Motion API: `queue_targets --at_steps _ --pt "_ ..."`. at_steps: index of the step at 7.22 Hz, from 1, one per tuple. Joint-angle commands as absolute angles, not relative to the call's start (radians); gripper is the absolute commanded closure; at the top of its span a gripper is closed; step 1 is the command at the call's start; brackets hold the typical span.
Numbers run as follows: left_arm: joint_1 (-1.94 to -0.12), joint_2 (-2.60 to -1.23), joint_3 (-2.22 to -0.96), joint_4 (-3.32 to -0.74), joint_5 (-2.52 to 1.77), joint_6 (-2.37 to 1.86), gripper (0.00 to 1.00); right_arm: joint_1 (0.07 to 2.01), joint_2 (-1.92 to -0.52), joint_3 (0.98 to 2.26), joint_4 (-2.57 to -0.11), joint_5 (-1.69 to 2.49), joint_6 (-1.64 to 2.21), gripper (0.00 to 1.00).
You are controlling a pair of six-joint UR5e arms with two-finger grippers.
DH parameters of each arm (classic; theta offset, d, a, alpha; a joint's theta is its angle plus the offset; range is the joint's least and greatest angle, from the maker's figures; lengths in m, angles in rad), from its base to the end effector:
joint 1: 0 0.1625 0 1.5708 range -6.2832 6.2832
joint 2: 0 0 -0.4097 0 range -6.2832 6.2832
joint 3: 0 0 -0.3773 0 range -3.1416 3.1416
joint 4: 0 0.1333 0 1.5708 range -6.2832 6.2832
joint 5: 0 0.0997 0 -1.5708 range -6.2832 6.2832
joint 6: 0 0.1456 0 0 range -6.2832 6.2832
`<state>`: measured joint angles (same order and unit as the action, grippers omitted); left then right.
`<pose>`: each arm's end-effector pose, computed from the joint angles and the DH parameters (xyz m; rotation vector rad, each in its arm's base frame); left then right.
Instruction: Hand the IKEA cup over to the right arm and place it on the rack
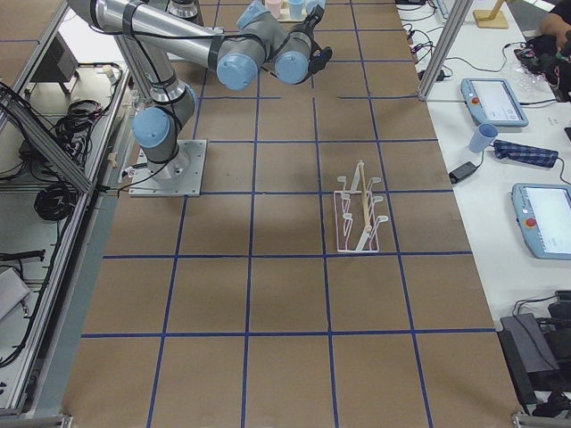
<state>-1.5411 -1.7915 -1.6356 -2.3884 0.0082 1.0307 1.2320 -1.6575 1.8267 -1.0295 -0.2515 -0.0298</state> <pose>-0.2641 -0.5037 0.3665 0.0746 -1.5729 -0.0393 0.1296 -0.4575 0.4146 0.7479 1.6110 0.3799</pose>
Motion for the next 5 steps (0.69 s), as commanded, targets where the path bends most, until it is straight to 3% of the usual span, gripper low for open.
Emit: queue_targets --at_steps 1,5 --pt "-1.563 -1.793 -1.635 -2.388 -0.020 1.031 1.00 1.268 -1.657 1.821 -1.042 -0.230 0.141 0.00" --pt "-1.580 -1.796 -1.635 -2.388 -0.046 1.032 1.00 1.339 -1.646 1.783 -1.058 -0.158 0.167 0.00"
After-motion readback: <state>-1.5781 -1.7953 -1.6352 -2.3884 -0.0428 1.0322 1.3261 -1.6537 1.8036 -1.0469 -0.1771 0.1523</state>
